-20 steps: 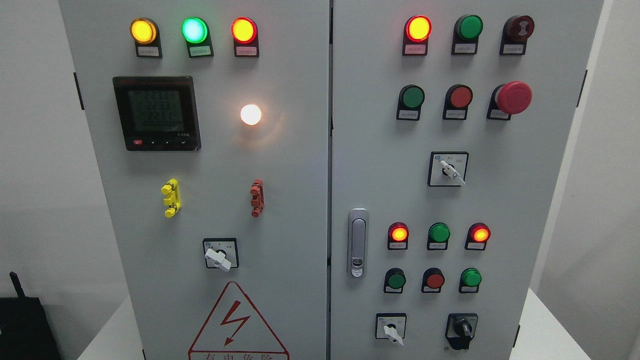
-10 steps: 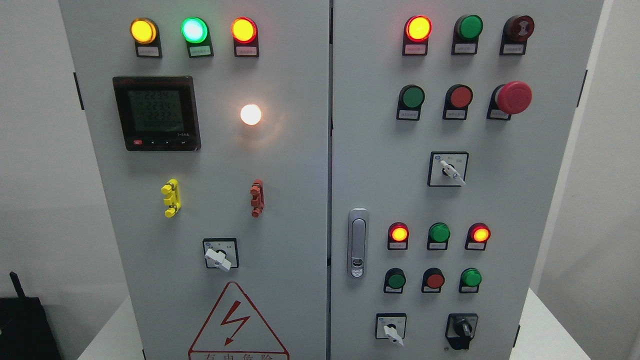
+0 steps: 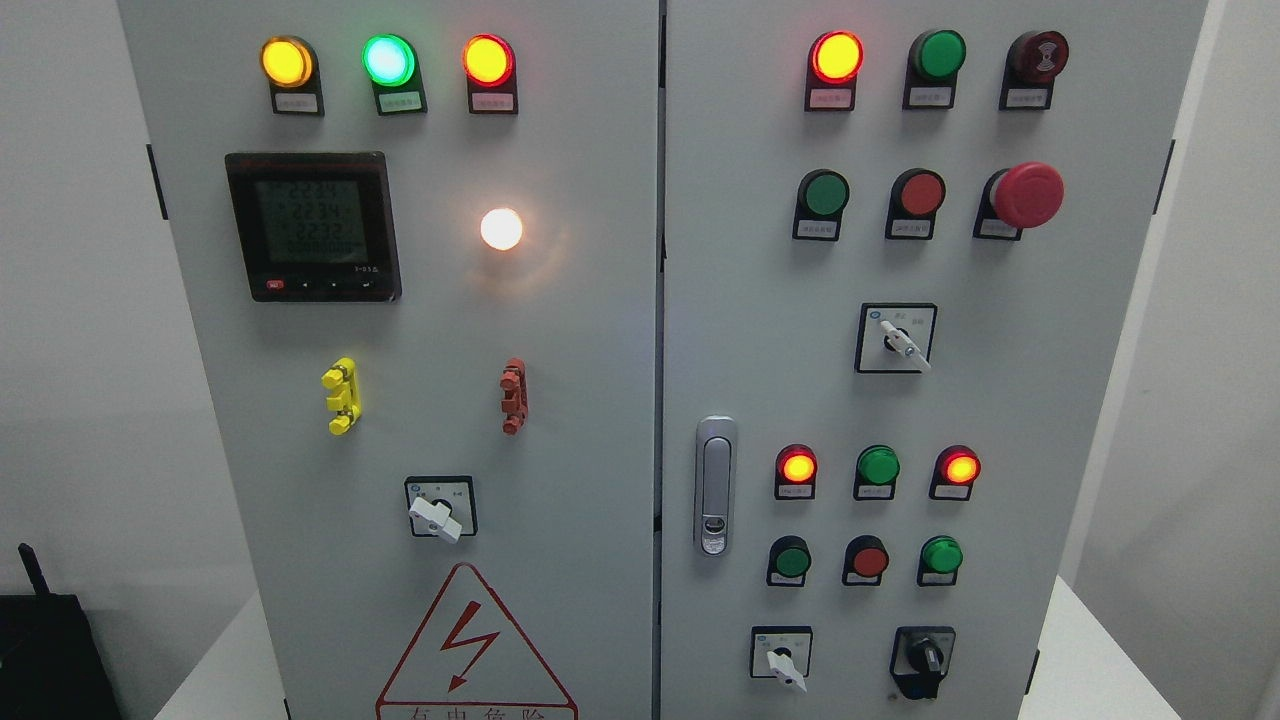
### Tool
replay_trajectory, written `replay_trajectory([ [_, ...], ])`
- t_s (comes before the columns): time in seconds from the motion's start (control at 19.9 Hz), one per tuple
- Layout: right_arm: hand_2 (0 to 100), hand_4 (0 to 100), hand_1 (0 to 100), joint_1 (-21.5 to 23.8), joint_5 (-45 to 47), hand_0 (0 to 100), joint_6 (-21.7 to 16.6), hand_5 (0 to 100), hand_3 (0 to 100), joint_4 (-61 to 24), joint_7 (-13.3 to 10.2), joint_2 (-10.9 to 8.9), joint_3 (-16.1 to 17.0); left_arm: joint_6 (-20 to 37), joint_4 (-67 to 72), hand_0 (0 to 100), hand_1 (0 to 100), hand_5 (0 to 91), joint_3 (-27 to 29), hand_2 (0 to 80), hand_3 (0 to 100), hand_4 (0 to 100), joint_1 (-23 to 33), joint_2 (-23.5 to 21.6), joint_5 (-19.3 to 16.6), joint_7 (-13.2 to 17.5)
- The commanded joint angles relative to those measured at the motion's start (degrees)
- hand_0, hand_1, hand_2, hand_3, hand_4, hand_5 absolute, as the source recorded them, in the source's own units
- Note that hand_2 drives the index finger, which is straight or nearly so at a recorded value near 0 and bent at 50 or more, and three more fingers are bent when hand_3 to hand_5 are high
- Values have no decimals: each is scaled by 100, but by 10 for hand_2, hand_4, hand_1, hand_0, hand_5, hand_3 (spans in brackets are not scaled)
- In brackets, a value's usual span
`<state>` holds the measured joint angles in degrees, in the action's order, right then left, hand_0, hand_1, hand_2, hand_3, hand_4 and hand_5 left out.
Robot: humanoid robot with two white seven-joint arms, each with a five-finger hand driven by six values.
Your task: Trip black knob to open circuit
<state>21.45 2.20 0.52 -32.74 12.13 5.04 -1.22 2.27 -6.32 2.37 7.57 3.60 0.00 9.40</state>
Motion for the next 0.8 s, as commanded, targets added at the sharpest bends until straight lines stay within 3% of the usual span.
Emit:
replay_trajectory([
  [0.0, 0, 0, 153, 246, -9, 0, -270, 0, 0, -2096, -9, 15, 139, 1, -1, 120, 389, 0, 0, 0, 0, 0, -1, 0, -132, 1],
  [0.2, 0, 0, 144, 246, -18, 0, -1193, 0, 0, -2158, -175, -20, 96, 1, -1, 120, 389, 0, 0, 0, 0, 0, -1, 0, -132, 1],
  [0.35, 0, 0, 119, 228, -35, 0, -1642, 0, 0, -2184, -307, -47, 34, -7, -1, 120, 389, 0, 0, 0, 0, 0, -1, 0, -132, 1],
  [0.65, 0, 0, 83, 255, -352, 0, -1827, 0, 14, -2790, -316, -29, 122, 1, -1, 120, 389, 0, 0, 0, 0, 0, -1, 0, -132, 1],
  [0.75, 0, 0, 79, 255, -352, 0, -1906, 0, 17, -2940, -421, -38, 122, -7, -1, 120, 389, 0, 0, 0, 0, 0, -1, 0, -132, 1],
])
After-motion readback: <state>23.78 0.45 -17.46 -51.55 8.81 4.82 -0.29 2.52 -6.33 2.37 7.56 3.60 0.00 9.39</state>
